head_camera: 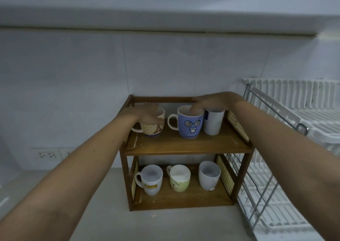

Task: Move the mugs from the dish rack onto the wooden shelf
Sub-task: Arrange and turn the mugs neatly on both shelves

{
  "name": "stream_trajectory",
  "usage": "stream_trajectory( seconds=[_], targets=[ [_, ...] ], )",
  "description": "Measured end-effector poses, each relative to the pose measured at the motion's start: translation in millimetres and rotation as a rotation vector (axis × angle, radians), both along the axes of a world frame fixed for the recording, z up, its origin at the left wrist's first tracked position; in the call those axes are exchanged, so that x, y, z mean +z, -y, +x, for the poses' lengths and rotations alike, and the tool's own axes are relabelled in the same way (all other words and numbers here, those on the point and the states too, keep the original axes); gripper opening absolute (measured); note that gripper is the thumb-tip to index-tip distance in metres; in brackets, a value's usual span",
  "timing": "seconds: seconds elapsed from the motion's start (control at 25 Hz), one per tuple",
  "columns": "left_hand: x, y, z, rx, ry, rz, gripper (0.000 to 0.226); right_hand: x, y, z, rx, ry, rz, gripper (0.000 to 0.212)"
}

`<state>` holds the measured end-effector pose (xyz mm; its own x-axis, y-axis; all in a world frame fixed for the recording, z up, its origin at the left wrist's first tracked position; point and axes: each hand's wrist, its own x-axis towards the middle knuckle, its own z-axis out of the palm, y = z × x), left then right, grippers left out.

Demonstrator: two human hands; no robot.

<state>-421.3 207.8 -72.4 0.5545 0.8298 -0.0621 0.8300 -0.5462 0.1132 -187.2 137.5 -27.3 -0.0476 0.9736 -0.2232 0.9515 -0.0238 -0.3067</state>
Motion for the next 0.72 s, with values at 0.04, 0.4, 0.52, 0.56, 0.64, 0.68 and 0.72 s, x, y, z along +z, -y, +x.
stream_trajectory(
  seconds=[0.04, 0.4, 0.52, 0.56, 0.64, 0.68, 0.72],
  targets=[
    [-0.6, 4.2, 6.0, -0.021, 0.001, 0.023, 0.091, 5.2, -0.1, 9.5, -0.038, -0.004, 0.049, 0.041],
    [-12.5, 23.6, 82.9, -0.160, 0.193, 0.062, 0.093, -16.0, 6.6, 37.2, -0.114, 0.194, 0.119, 0.055],
    [-16.2, 21.4, 85.2, -0.138, 0.173, 0.106, 0.090, -0.5, 13.8, 45.4, -0.035, 0.232, 0.058, 0.046],
    [-17.4, 21.3, 85.7, -0.136, 0.154, 0.127, 0.091, 1.2, 16.6, 48.7, -0.017, 0.252, 0.061, 0.043],
    [-19.1, 21.2, 86.6, -0.134, 0.116, 0.163, 0.091, -0.8, 18.9, 55.2, -0.023, 0.183, 0.090, 0.045],
    [-19.6, 20.7, 86.7, -0.131, 0.105, 0.175, 0.090, -3.4, 19.1, 57.7, -0.037, 0.138, 0.122, 0.049],
    [-19.8, 20.0, 86.7, -0.129, 0.099, 0.184, 0.090, -4.8, 19.1, 58.5, -0.055, 0.137, 0.160, 0.055]
  ],
)
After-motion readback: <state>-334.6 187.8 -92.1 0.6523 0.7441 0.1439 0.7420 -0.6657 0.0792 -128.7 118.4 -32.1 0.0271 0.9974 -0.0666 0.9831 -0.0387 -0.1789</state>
